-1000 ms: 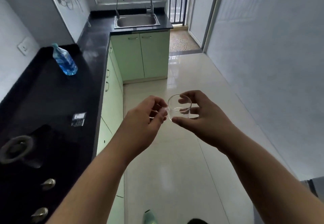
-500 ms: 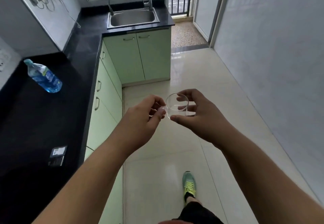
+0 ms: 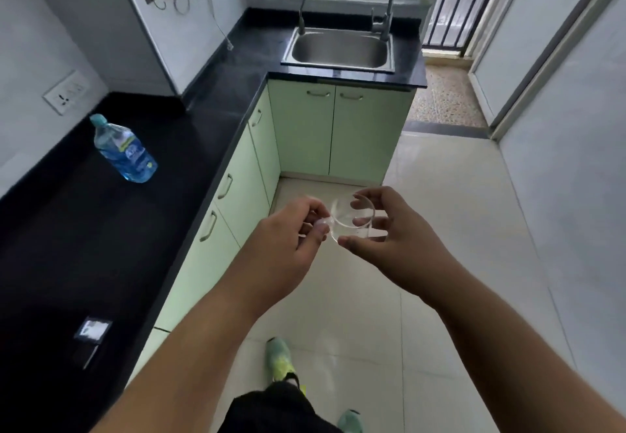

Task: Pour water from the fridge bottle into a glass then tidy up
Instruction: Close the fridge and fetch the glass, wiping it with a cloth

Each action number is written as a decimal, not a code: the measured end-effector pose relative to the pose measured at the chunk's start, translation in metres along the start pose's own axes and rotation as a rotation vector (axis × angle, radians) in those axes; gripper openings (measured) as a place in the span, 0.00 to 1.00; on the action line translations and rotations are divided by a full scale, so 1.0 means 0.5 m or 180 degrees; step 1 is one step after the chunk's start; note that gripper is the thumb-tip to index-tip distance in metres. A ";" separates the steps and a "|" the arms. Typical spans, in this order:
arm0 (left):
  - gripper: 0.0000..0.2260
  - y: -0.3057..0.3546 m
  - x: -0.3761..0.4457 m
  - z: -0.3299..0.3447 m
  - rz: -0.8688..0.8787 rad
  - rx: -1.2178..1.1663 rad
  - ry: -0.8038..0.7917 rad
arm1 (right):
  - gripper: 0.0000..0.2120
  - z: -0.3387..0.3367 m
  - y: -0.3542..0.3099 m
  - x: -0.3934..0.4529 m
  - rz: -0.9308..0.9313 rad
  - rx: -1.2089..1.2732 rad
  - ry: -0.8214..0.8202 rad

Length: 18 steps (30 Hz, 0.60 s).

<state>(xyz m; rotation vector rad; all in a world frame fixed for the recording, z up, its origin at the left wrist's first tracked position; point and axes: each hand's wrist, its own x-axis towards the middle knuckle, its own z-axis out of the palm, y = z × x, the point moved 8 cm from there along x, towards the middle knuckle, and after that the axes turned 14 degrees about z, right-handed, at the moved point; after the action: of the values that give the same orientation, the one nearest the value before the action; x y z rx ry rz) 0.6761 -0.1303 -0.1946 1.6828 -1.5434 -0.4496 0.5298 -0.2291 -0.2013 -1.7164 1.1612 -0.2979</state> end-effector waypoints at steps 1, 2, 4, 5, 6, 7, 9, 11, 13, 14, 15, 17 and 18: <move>0.03 -0.022 0.023 -0.007 -0.0006 -0.0014 0.0060 | 0.28 0.006 -0.010 0.035 -0.0013 0.0003 -0.0003; 0.03 -0.045 0.047 -0.015 -0.0022 -0.0043 0.0124 | 0.28 0.013 -0.020 0.071 -0.0039 0.0013 0.0004; 0.03 -0.096 0.094 -0.032 -0.0056 -0.0092 0.0195 | 0.29 0.032 -0.044 0.142 -0.0088 0.0014 0.0014; 0.03 -0.124 0.118 -0.043 -0.0066 -0.0109 0.0206 | 0.29 0.044 -0.058 0.178 -0.0109 -0.0028 0.0001; 0.03 -0.153 0.143 -0.055 -0.0073 -0.0127 0.0211 | 0.29 0.057 -0.072 0.215 -0.0129 -0.0095 -0.0018; 0.04 -0.183 0.168 -0.070 -0.0084 -0.0148 0.0218 | 0.29 0.070 -0.089 0.253 -0.0144 -0.0171 -0.0041; 0.04 -0.241 0.218 -0.107 -0.0106 -0.0189 0.0271 | 0.29 0.094 -0.128 0.331 -0.0184 -0.0308 -0.0073; 0.03 -0.295 0.267 -0.147 -0.0148 -0.0222 0.0346 | 0.27 0.122 -0.174 0.409 -0.0236 -0.0450 -0.0115; 0.03 -0.347 0.311 -0.194 -0.0187 -0.0187 0.0440 | 0.28 0.155 -0.224 0.481 -0.0285 -0.0560 -0.0159; 0.03 -0.371 0.331 -0.220 -0.0193 -0.0125 0.0484 | 0.28 0.173 -0.249 0.515 -0.0330 -0.0598 -0.0177; 0.04 -0.395 0.348 -0.245 -0.0206 -0.0047 0.0521 | 0.29 0.193 -0.273 0.547 -0.0380 -0.0651 -0.0191; 0.05 -0.442 0.369 -0.292 -0.0316 0.0074 0.0603 | 0.30 0.238 -0.313 0.606 -0.0433 -0.0738 -0.0293; 0.05 -0.464 0.373 -0.313 -0.0397 0.0089 0.0651 | 0.30 0.262 -0.328 0.632 -0.0441 -0.0735 -0.0397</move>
<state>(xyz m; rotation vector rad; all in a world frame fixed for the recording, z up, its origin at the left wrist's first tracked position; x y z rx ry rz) 0.9801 -0.2717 -0.2231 1.7939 -1.3079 -0.3099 0.8678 -0.3995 -0.2235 -1.9929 1.0185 -0.1419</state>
